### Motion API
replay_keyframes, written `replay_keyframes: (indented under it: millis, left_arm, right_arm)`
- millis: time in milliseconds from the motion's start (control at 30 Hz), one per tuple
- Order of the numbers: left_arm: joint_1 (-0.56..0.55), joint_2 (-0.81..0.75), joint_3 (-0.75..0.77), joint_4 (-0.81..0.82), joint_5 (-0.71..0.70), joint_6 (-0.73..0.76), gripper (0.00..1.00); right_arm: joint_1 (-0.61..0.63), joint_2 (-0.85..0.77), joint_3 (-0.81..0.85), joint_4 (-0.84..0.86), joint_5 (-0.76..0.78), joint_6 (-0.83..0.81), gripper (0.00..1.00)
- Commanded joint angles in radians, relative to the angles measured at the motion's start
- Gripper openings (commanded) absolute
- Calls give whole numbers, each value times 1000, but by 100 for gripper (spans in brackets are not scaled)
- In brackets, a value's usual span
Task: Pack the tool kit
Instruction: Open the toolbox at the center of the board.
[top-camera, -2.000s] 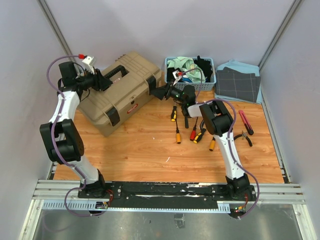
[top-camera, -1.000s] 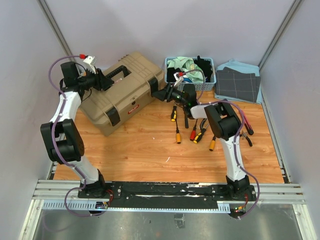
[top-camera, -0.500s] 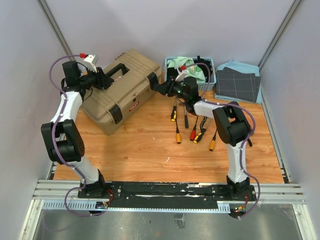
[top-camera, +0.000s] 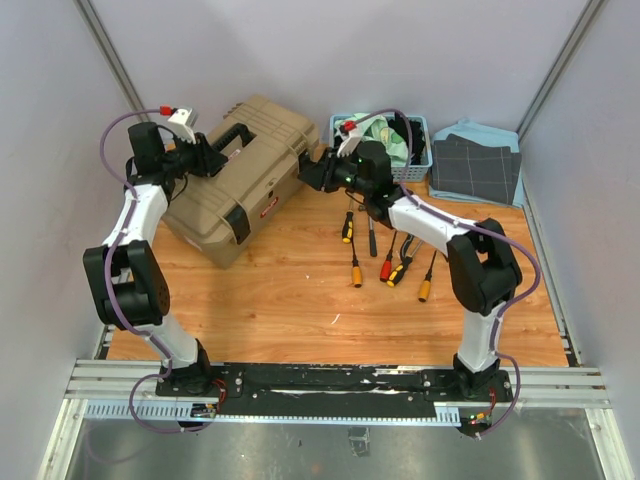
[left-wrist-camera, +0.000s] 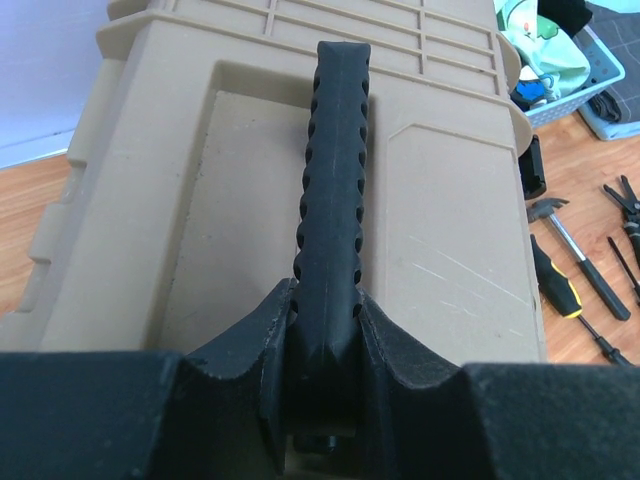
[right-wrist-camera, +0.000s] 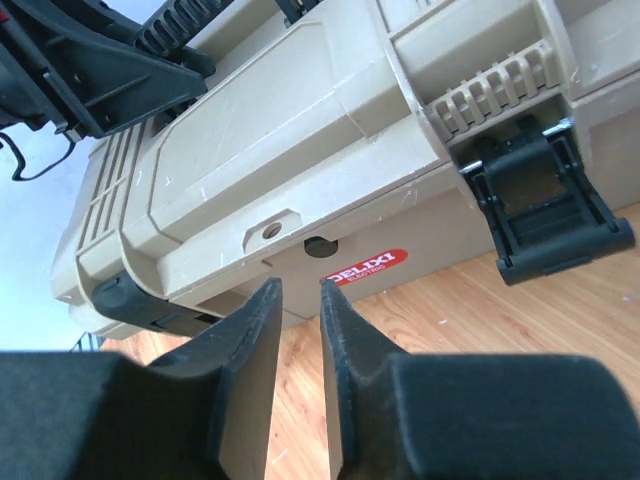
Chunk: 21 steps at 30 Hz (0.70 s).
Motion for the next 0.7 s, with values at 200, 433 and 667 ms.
replay_keyframes:
  millis: [200, 433, 667]
  left_arm:
    - [-19, 7, -53, -70, -135, -66, 0]
    - [-20, 100, 83, -253, -9, 68, 0]
    - [-19, 112, 127, -340, 22, 157, 0]
  right_arm:
    - [11, -151, -51, -165, -51, -117, 55]
    - [60, -83, -118, -108, -441, -459, 79]
    - [96, -17, -152, -54, -541, -664, 86]
